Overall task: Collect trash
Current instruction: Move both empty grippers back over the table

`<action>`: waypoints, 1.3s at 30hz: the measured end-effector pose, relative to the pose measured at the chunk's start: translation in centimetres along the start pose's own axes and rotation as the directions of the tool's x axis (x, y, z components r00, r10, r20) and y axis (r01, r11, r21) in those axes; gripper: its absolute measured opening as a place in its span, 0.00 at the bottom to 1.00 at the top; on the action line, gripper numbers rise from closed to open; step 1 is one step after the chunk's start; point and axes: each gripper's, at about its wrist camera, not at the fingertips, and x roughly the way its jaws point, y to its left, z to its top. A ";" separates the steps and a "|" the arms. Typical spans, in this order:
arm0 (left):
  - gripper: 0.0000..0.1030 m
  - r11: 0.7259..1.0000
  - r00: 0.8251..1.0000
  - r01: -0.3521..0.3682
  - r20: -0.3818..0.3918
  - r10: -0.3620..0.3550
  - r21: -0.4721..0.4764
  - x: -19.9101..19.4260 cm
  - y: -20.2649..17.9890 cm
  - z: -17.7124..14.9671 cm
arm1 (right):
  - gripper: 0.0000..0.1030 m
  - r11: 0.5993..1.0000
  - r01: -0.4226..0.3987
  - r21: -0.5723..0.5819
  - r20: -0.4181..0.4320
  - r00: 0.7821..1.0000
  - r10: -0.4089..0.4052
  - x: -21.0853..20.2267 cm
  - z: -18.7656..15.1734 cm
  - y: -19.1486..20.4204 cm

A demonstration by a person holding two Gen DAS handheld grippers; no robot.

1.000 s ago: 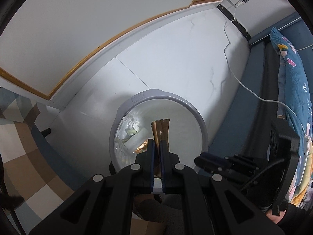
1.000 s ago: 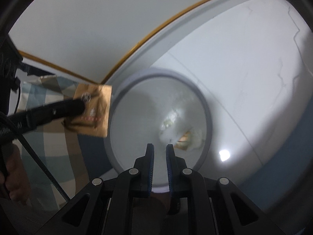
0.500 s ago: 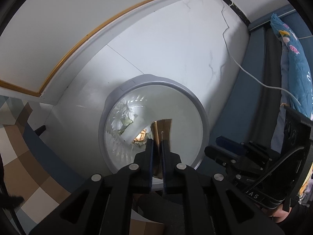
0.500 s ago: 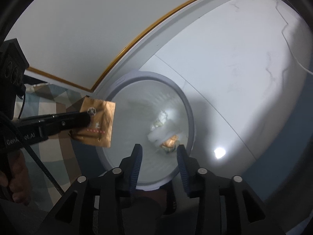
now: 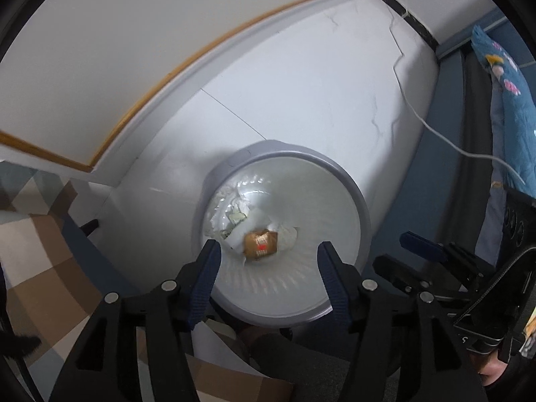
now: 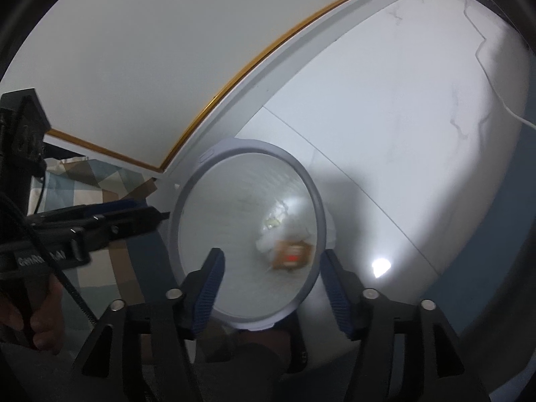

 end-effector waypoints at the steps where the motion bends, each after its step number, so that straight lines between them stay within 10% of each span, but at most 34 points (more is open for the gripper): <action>1: 0.54 1.000 1.000 -0.006 0.016 0.006 -0.004 -0.4 0.1 -0.2 | 0.63 1.000 -0.001 -0.002 0.007 1.000 0.001 -0.3 0.0 0.0; 13: 0.61 0.985 0.962 -0.099 0.239 0.131 -0.142 -8.3 1.6 -3.0 | 0.75 0.996 -0.001 -0.094 0.127 0.992 0.013 -5.5 0.0 3.3; 24: 0.78 0.947 0.858 -0.158 0.437 0.271 -0.278 -17.5 3.8 -8.2 | 0.80 0.992 -0.023 -0.127 0.253 0.966 0.055 -12.7 -0.4 7.2; 39: 0.80 0.861 0.699 -0.128 0.571 0.431 -0.493 -26.6 9.6 -17.7 | 0.81 0.924 0.003 -0.381 0.490 0.848 0.199 -22.2 -4.4 19.1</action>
